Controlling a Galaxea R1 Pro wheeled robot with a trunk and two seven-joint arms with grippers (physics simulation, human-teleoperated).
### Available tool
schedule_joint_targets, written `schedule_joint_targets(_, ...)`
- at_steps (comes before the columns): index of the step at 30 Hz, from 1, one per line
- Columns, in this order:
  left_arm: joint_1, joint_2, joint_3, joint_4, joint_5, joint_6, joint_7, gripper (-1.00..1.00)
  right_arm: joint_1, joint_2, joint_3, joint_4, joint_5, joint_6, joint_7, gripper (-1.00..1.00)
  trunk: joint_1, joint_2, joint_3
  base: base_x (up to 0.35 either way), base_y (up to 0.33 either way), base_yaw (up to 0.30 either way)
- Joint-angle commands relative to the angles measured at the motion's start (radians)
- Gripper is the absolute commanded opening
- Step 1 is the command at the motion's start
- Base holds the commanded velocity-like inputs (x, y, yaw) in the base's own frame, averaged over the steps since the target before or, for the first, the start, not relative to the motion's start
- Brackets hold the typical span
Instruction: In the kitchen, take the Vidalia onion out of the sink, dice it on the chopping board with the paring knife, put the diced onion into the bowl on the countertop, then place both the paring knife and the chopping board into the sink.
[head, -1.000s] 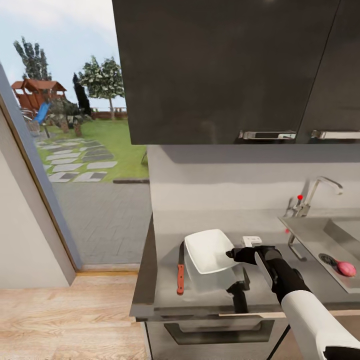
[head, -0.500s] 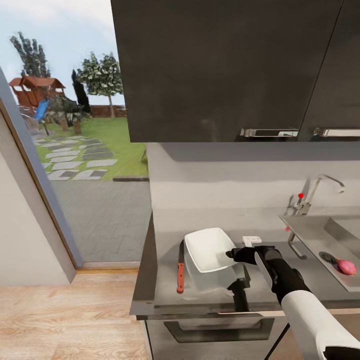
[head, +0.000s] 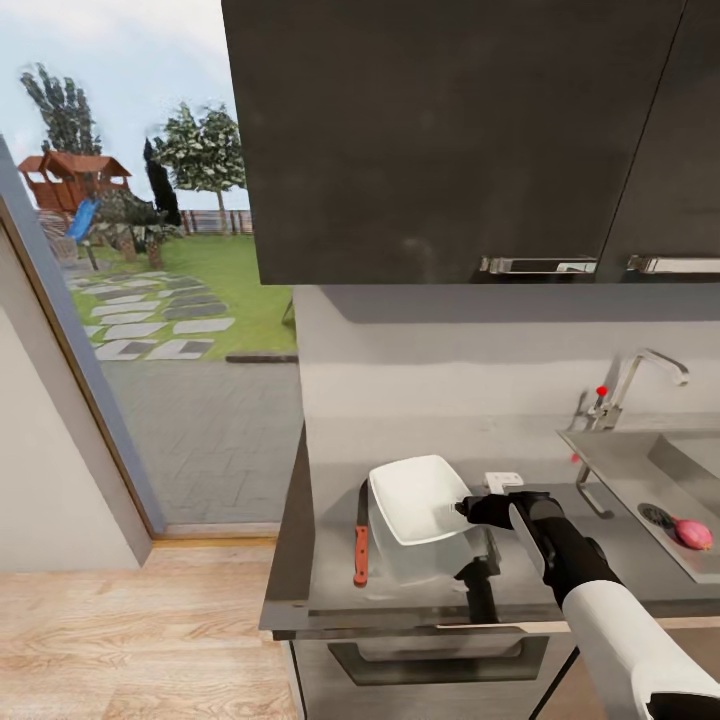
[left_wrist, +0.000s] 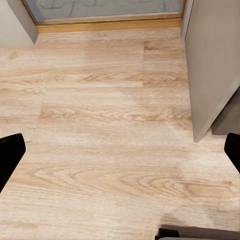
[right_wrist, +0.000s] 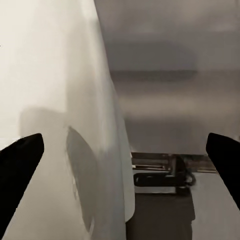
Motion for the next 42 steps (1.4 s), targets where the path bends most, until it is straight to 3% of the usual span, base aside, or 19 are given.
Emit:
schedule_joint_targets(1, 0.0, 0.0, 0.0, -0.002, 0.002, -0.001, 0.0, 1.0, -0.001, 0.0, -0.001, -0.001, 0.0, 0.005, 0.004, -1.0, 0.001, -0.002, -0.002, 0.0, 0.0, 0.0)
schedule_joint_targets(30, 0.0, 0.0, 0.0, -0.002, 0.002, -0.001, 0.0, 1.0, -0.001, 0.001, -0.005, -0.014, 0.001, 0.009, 0.001, -1.0, 0.001, -0.002, -0.002, 0.0, 0.0, 0.0)
schedule_joint_targets(36, -0.001, 0.0, 0.0, -0.003, 0.002, -0.001, 0.0, 1.0, -0.001, 0.001, -0.005, -0.099, 0.002, 0.086, -0.001, -1.0, 0.001, -0.002, -0.002, 0.0, 0.0, 0.0)
schedule_joint_targets(42, -0.001, 0.0, 0.0, -0.003, 0.002, -0.001, 0.0, 1.0, -0.001, 0.001, -0.005, -0.144, 0.003, 0.116, -0.002, -1.0, 0.001, -0.002, -0.002, 0.0, 0.0, 0.0)
